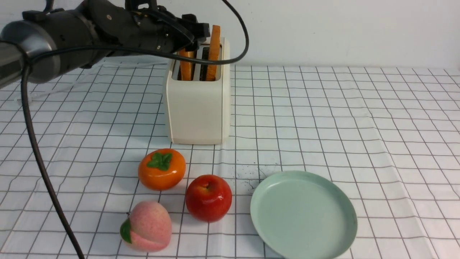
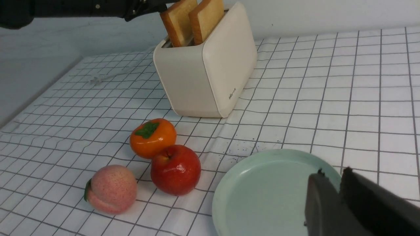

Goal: Take toasted bread from bread machine on white checkered table place on plate.
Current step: 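Reach for a toast slice standing in the toaster with the left gripper, then place the slice of bread on the plate with the left gripper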

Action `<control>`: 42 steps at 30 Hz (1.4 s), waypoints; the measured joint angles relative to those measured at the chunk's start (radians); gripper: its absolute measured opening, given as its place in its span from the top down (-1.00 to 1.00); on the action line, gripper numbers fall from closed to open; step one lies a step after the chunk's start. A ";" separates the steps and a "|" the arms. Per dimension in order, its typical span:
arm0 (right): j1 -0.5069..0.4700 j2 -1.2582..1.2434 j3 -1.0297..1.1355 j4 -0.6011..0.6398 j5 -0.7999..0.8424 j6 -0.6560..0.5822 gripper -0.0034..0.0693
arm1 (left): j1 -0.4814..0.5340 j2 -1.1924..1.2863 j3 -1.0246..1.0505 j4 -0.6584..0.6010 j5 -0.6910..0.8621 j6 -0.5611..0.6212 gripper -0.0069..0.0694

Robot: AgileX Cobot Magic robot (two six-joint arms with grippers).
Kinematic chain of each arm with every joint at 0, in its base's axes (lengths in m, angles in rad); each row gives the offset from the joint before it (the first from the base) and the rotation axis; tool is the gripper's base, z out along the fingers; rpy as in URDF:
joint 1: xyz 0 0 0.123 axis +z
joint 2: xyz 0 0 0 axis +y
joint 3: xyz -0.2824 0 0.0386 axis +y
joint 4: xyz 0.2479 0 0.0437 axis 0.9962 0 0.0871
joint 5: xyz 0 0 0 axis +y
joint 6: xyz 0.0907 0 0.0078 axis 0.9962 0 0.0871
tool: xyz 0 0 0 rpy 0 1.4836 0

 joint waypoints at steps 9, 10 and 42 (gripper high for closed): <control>0.000 0.000 0.000 0.009 0.002 0.000 0.65 | 0.000 0.052 -0.004 0.001 -0.019 0.000 -0.07; 0.000 0.000 0.000 0.009 0.002 0.000 0.65 | 0.000 0.052 -0.004 0.001 -0.020 0.001 0.01; 0.000 0.000 0.000 0.036 -0.021 0.000 0.61 | 0.000 -0.413 -0.004 0.033 0.226 0.000 0.63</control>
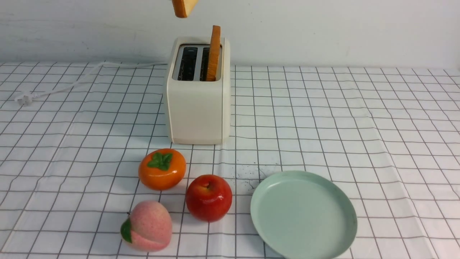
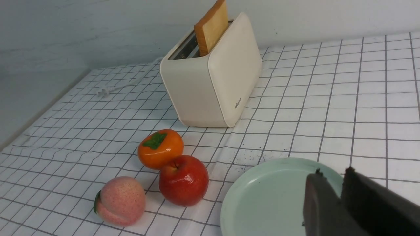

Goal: Take toasted bread from bread machine on white checkered table place on plate.
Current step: 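Place the slice of bread on the plate with the left gripper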

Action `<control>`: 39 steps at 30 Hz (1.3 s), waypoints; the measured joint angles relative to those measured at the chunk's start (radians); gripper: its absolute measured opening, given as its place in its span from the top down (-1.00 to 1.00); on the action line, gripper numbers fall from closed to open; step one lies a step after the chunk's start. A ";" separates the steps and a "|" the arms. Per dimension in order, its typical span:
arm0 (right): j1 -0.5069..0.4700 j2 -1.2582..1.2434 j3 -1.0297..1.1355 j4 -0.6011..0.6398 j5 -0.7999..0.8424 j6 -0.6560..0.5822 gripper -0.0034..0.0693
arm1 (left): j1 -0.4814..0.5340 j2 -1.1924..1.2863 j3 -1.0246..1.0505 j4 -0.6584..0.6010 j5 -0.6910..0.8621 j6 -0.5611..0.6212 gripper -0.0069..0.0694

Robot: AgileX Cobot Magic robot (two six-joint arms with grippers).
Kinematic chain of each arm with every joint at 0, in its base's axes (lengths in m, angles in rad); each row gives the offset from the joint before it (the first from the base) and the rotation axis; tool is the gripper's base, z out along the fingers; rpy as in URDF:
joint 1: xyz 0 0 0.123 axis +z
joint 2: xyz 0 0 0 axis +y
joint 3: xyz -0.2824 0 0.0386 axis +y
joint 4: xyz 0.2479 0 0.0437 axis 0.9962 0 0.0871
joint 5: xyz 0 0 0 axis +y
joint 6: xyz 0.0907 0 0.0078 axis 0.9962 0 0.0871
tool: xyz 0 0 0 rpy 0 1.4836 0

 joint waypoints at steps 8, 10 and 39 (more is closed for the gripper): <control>0.000 0.000 0.000 0.002 0.000 0.000 0.60 | 0.000 -0.014 0.000 0.000 0.095 0.000 0.63; 0.000 0.000 0.000 0.002 0.000 0.000 0.59 | 0.000 -0.014 0.000 0.000 0.119 -0.004 0.63; 0.000 0.000 0.000 0.004 0.058 0.000 0.57 | -0.093 0.063 0.436 -0.610 0.458 0.320 0.63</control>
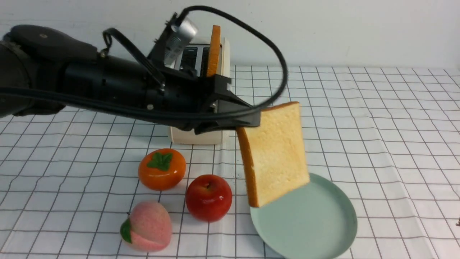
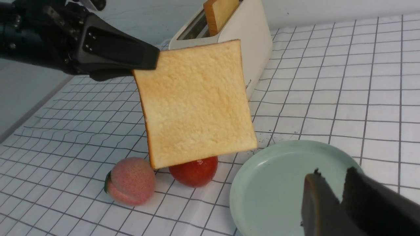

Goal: Take toasted bread from bread machine on white checkered table place on plate.
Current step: 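Place the slice of bread on the plate with the left gripper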

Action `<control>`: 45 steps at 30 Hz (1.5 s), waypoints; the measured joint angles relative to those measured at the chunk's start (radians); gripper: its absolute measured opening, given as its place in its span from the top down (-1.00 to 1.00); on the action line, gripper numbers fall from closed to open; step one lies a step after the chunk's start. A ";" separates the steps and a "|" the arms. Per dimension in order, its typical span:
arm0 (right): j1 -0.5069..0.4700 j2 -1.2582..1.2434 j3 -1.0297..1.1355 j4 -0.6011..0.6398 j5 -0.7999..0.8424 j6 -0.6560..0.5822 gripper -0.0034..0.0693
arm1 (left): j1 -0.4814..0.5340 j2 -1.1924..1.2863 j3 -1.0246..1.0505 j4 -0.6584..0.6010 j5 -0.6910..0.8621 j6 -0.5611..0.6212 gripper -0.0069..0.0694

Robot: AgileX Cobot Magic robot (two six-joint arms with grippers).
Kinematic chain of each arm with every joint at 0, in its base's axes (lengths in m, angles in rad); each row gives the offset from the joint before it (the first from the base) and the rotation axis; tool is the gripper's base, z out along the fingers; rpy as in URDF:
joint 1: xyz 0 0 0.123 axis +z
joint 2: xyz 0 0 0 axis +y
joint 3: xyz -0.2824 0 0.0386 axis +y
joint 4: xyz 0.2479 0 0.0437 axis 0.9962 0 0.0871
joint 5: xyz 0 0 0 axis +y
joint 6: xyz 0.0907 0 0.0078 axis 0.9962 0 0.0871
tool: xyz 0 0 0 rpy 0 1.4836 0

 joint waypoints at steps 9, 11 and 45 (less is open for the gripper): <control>0.000 0.000 0.000 0.002 0.030 0.000 0.57 | -0.083 0.037 0.000 -0.016 -0.150 0.036 0.63; 0.000 0.000 0.000 0.002 0.042 0.000 0.57 | -0.082 0.056 0.000 -0.017 -0.173 0.036 0.63; 0.000 0.000 0.000 0.002 0.081 -0.001 0.56 | -0.176 0.326 -0.001 -0.264 -0.219 0.193 0.63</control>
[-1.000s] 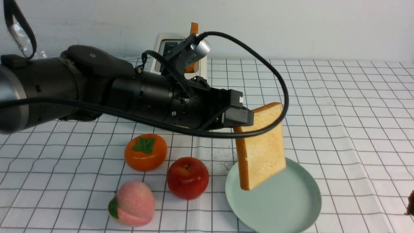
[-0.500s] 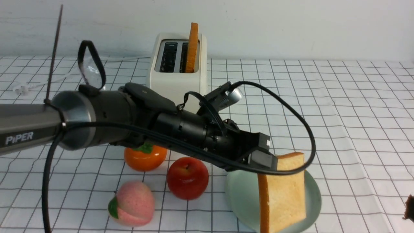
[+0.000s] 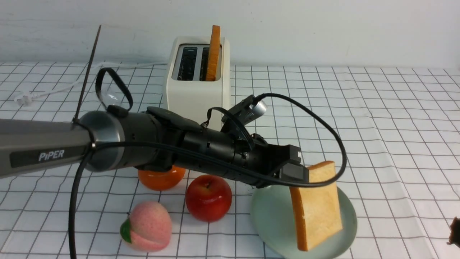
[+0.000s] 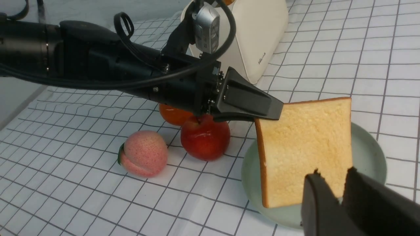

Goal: Take toasted bread from bread machine on white checkered table place on plate.
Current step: 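Place the slice of bread on the plate with the left gripper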

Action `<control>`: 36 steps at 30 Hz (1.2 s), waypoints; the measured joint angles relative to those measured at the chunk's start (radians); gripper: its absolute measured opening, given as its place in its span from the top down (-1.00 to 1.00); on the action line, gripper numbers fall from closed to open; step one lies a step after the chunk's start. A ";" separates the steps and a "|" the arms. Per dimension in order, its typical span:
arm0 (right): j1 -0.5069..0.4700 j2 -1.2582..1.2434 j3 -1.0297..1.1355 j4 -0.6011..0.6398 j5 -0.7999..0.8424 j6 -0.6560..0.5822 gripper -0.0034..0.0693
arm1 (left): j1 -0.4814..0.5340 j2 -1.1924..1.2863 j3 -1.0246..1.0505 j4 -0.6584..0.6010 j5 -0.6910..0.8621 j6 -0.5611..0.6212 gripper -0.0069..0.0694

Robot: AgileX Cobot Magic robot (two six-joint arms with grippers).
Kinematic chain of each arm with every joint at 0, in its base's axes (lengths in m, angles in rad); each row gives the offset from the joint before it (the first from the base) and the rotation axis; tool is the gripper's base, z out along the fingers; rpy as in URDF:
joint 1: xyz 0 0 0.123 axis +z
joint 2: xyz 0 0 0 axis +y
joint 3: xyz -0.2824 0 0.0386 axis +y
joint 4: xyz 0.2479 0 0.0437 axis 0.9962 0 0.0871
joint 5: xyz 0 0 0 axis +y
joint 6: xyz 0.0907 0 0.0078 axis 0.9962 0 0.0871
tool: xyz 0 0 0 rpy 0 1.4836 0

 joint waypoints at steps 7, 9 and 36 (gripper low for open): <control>0.000 0.000 0.000 0.000 -0.008 0.000 0.56 | 0.000 0.001 -0.001 0.009 -0.048 0.006 0.62; 0.000 0.000 0.000 0.001 -0.008 0.000 0.56 | 0.000 0.001 -0.001 0.024 -0.052 0.006 0.54; 0.000 0.000 0.000 0.009 -0.008 0.000 0.53 | 0.000 -0.290 -0.001 0.141 -0.318 0.096 -0.38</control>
